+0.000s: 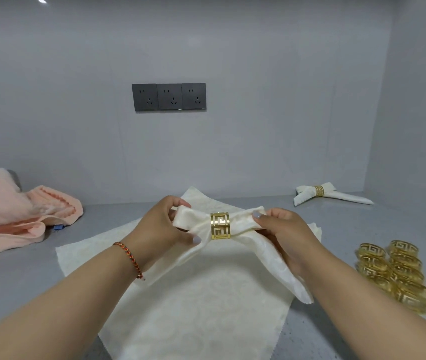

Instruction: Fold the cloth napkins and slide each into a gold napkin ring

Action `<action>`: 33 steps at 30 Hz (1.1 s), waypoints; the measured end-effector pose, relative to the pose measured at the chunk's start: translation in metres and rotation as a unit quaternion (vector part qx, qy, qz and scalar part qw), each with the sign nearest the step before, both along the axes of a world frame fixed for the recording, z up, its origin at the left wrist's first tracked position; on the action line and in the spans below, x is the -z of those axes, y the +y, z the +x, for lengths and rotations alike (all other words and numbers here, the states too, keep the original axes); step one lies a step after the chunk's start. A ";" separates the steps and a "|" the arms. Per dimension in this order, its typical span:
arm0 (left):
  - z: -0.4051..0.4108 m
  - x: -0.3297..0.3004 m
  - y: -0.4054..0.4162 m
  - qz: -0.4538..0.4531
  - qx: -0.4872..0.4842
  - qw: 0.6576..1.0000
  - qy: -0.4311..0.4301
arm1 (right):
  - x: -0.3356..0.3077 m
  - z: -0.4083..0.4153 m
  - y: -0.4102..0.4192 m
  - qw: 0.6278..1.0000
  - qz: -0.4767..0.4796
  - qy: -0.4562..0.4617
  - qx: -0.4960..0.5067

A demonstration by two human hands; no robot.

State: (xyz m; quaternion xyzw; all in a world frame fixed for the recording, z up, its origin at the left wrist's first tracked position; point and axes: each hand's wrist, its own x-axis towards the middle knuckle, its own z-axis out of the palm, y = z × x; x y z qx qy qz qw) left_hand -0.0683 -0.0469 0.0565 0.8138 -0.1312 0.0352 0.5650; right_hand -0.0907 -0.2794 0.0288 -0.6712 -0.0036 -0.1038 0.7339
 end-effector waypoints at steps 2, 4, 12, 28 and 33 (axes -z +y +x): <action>0.002 0.002 -0.002 -0.022 -0.013 1.000 -0.001 | 0.002 0.005 -0.002 1.000 -0.005 0.002 0.013; 0.004 0.004 -0.005 -0.053 -0.020 0.998 -0.004 | 0.003 0.009 -0.002 1.000 -0.005 0.000 0.022; 0.019 -0.002 -0.030 -0.110 -0.058 0.991 -0.051 | -0.017 0.032 -0.015 0.985 -0.086 -0.059 0.137; 0.114 0.001 -0.213 -0.102 0.076 0.989 0.074 | -0.029 0.063 -0.206 0.973 -0.071 0.029 0.219; 0.155 0.016 -0.297 -0.116 0.089 0.981 0.130 | -0.029 0.097 -0.277 0.956 -0.116 0.073 0.258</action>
